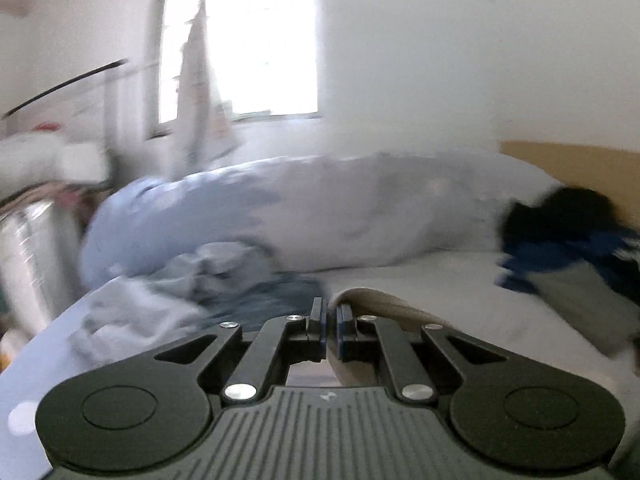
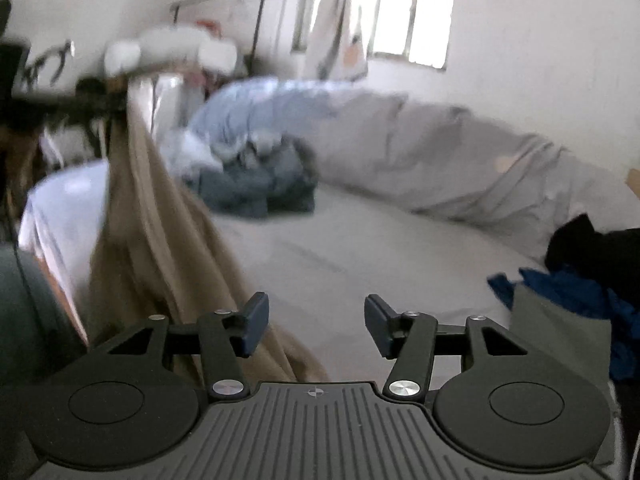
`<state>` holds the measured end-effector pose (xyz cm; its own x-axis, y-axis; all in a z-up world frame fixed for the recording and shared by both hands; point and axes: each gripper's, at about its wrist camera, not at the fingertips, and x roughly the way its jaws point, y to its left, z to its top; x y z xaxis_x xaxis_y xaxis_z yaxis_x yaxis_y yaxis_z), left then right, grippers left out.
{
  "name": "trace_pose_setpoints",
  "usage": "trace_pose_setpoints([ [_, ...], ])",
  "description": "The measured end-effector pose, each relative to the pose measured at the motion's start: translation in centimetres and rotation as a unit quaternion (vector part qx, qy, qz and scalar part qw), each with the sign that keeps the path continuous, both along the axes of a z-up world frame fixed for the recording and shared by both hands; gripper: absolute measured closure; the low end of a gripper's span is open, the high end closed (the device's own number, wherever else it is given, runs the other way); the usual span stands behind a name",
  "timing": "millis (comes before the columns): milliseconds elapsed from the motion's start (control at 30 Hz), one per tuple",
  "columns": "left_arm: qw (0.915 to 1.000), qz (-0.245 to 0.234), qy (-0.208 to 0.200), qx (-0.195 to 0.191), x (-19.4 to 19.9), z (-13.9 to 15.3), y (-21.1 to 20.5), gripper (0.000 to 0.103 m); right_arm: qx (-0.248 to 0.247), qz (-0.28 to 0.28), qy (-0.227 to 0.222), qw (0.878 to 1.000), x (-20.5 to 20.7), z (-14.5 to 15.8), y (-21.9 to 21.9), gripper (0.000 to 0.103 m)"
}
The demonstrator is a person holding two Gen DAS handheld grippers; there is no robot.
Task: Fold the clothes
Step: 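Hold the beige shirt with the left tool while the right tool releases and regrasps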
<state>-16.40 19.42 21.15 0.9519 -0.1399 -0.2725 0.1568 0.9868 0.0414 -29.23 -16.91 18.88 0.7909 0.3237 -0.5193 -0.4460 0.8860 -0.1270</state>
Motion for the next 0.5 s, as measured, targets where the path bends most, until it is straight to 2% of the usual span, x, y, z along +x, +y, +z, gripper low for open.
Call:
trace_pose_setpoints([
  [100, 0.9965, 0.072, 0.013, -0.04, 1.4, -0.7, 4.1, 0.095, -0.053, 0.033, 0.008, 0.998, -0.4, -1.5, 1.9, 0.046],
  [233, 0.9856, 0.144, 0.03, -0.083, 2.5, -2.1, 8.7, 0.095, -0.121, 0.087, -0.005, 0.989, -0.9, -3.6, 4.9, 0.046],
  [367, 0.9848, 0.15, 0.028, -0.083, 2.4, -2.3, 9.7, 0.095, -0.189, 0.142, -0.017, 0.972, -1.4, -5.7, 7.9, 0.046],
  [500, 0.9846, 0.146, 0.021, -0.094, 2.2, -2.3, 9.8, 0.095, -0.254, 0.194, -0.029, 0.947, -1.9, -7.8, 10.8, 0.046],
])
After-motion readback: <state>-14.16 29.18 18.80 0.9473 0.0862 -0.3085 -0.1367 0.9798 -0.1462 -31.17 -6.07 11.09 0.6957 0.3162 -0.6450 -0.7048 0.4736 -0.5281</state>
